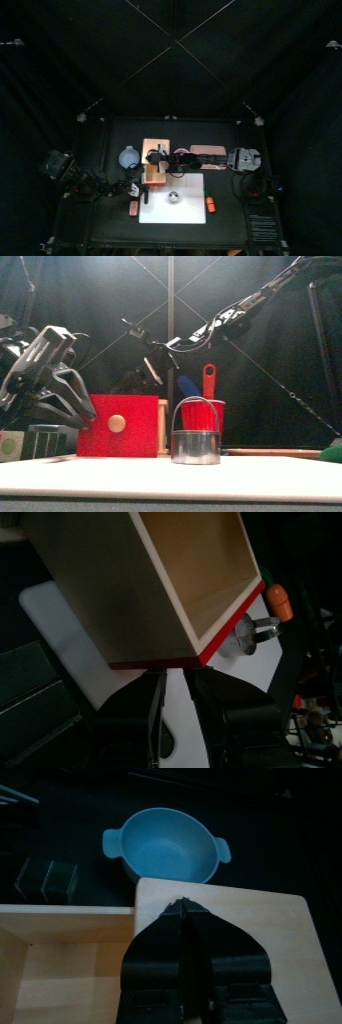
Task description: Grab cookie cutter
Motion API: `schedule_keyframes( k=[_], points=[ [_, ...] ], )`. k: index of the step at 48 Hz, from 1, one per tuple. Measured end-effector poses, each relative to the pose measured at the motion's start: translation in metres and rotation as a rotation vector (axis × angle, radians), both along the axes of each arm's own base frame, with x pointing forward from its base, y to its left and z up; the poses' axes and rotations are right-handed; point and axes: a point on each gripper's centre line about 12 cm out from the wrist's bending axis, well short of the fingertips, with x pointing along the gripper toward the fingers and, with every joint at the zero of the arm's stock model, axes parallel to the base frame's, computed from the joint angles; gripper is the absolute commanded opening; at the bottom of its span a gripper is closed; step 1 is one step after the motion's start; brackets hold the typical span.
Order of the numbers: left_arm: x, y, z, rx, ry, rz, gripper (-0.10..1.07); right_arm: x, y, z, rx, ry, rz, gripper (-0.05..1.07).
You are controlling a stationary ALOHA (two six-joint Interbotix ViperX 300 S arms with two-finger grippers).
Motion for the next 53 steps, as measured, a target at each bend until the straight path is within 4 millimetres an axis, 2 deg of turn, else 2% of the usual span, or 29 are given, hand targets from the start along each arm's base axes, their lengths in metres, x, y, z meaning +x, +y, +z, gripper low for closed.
schedule_keyframes(
  k=[10, 20, 31, 42, 53],
  points=[
    [-0.004, 0.000, 0.008, 0.000, -0.020, -0.023, 0.64, 0.000, -0.001, 0.000, -0.002, 0.001, -0.002, 0.27],
    [-0.018, -0.001, 0.015, -0.028, -0.026, -0.059, 0.63, -0.001, -0.001, -0.001, -0.001, 0.002, -0.001, 0.27],
    [-0.025, -0.003, 0.035, 0.009, -0.110, -0.153, 0.63, 0.000, 0.000, 0.000, -0.003, 0.002, 0.001, 0.27],
    [-0.023, -0.002, 0.067, 0.245, -0.278, -0.288, 0.63, 0.001, 0.001, 0.002, -0.004, -0.003, 0.004, 0.27],
    [-0.023, 0.008, 0.094, 0.507, -0.352, -0.363, 0.63, 0.001, 0.010, 0.011, -0.011, -0.012, 0.016, 0.27]
  ],
)
